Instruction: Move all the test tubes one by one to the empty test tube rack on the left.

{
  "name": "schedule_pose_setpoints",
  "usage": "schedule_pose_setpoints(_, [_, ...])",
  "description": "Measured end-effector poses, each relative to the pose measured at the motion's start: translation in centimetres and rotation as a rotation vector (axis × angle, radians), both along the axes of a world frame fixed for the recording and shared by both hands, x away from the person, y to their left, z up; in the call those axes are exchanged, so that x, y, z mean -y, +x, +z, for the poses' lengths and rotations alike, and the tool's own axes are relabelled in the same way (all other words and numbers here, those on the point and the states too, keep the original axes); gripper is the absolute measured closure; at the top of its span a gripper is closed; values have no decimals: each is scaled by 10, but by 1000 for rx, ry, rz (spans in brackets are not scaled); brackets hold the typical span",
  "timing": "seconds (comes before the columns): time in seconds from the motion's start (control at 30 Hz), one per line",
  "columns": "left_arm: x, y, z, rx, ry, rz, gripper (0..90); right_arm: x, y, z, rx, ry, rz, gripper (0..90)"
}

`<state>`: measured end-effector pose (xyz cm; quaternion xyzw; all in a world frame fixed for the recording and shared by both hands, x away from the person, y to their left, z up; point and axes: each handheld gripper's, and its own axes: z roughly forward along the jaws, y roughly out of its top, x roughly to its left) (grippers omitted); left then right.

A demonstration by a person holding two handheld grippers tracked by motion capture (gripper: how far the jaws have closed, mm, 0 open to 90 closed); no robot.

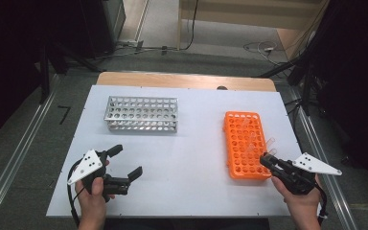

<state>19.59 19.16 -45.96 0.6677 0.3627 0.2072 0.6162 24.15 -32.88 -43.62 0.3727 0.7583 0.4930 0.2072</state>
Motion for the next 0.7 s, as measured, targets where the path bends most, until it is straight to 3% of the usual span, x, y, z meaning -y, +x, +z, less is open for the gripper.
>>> schedule_pose_setpoints(0.17, [9,-2,5,-9,1,-1,0,-20,-8,5,7,-5,68,741])
schedule_pose_setpoints(0.6, [47,-5,12,-47,21,-66,3,-71,-19,3,-19,9,211,741])
schedule_pose_setpoints(0.7, [57,-6,14,-52,20,-64,44,-82,-20,1,-26,3,240,741])
